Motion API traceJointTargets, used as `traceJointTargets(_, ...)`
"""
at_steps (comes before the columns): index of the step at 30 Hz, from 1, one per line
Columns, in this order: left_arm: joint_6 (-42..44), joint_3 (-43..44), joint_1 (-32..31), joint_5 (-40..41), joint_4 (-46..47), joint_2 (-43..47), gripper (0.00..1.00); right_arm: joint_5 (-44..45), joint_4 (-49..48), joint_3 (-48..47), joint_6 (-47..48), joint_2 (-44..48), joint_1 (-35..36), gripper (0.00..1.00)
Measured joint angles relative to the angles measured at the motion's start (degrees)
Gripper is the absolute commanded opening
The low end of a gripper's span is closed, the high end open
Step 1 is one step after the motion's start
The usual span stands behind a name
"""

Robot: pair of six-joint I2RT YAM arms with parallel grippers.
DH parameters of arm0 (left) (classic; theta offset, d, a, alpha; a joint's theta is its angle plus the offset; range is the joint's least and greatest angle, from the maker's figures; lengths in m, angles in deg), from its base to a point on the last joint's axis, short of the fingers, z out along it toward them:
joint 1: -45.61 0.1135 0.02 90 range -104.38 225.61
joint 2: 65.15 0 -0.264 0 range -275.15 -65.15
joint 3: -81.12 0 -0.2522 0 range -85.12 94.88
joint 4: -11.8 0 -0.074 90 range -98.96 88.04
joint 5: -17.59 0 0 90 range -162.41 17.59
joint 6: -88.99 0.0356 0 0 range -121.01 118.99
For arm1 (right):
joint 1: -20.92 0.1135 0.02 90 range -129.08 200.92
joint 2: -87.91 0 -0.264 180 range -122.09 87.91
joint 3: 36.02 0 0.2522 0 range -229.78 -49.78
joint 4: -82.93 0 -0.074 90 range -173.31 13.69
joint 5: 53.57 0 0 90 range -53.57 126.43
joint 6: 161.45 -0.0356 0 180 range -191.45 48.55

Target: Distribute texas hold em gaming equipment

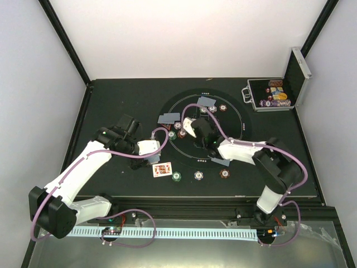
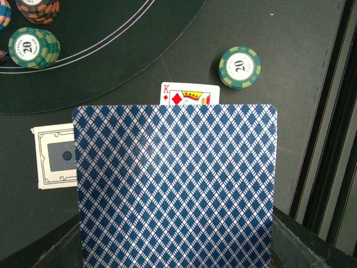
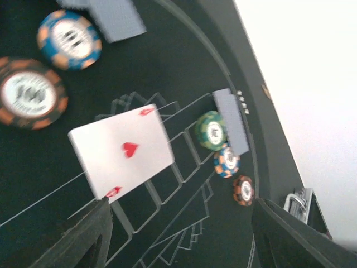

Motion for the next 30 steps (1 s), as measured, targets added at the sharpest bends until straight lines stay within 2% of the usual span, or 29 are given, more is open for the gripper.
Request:
traceJointTargets(4,0.0,0.0,0.0,0.0,0.0,0.0,0.02,-0.2,7.1,-4.8,-12.7,3.8,-1.7,0.76)
traceJointTargets(5,0.0,0.0,0.0,0.0,0.0,0.0,0.02,-0.3,9.5,-6.7,-16.8,4.7,-2.3,0.8)
traceJointTargets(7,0.0,0.0,0.0,0.0,0.0,0.0,0.02,-0.5,13.7,-10.2,-24.4,6.7,-3.2,0.98)
traceJointTargets(13,0.0,0.0,0.0,-0.2,0.0,0.0,0.02,-4.6,21.3,-14.3,-43.2,13.4,-7.0,1.0)
traceJointTargets(17,0.0,0.0,0.0,-0.4,0.0,0.0,0.01,-20.0,20.8,-11.2,-53.6,19.0,-16.8,1.0)
traceJointTargets(20,0.0,0.0,0.0,-0.6,0.0,0.0,0.02,-32.0,20.5,-10.0,-58.3,20.0,-23.0,1.0)
traceJointTargets(25,0.0,0.0,0.0,-1.3,0.0,0.0,0.01,-49.0,20.2,-8.1,-63.8,19.3,-21.6,1.0)
traceJointTargets(30,0.0,0.0,0.0,-1.7,0.0,0.0,0.02,-58.4,18.4,-2.1,-71.0,21.1,-16.1,1.0)
